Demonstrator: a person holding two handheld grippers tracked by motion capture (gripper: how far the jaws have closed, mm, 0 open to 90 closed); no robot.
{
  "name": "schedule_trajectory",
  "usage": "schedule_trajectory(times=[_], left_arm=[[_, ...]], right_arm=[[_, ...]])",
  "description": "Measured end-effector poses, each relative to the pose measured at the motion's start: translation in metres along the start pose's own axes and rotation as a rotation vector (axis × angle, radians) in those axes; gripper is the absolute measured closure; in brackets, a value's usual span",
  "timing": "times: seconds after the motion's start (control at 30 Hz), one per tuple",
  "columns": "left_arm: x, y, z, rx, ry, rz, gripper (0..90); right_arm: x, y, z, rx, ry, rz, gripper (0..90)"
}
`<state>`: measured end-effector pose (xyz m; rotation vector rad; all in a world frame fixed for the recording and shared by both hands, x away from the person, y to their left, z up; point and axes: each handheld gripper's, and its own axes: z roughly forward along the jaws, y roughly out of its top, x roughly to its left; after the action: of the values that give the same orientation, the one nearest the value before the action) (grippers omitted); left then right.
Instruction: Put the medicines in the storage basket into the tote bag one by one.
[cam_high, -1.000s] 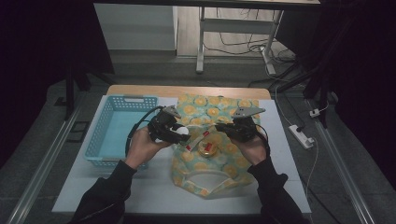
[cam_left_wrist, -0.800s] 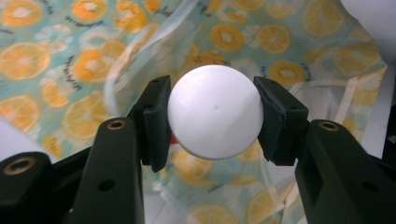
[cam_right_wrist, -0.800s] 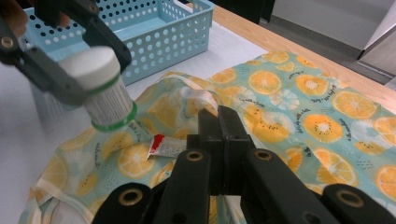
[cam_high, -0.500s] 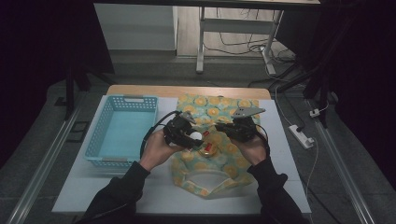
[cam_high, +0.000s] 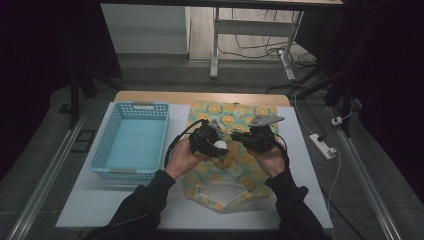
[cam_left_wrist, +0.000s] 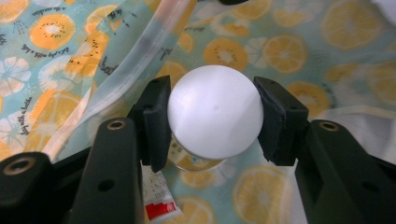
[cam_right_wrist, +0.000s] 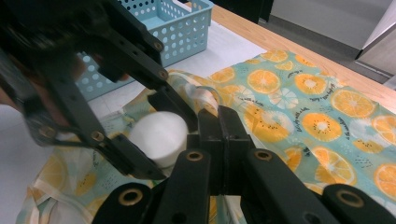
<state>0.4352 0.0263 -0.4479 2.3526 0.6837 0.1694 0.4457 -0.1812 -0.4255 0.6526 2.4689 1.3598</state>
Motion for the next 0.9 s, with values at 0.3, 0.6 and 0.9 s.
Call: schedule_trajectory(times=[0.3, 0.6, 0.9], left_arm=[[0.010, 0.000, 0.019, 0.003, 0.015, -0.027, 50.4], [0.014, 0.000, 0.030, 0.006, 0.020, -0.041, 50.3], [0.016, 0.000, 0.034, -0.007, 0.017, -0.048, 49.6]], right_arm=[[-0.001, -0.002, 0.002, 0.006, -0.003, -0.001, 90.0], [-0.001, -0.002, 0.004, 0.010, 0.002, -0.004, 90.0], [-0.002, -0.002, 0.004, 0.010, 0.002, -0.003, 90.0]])
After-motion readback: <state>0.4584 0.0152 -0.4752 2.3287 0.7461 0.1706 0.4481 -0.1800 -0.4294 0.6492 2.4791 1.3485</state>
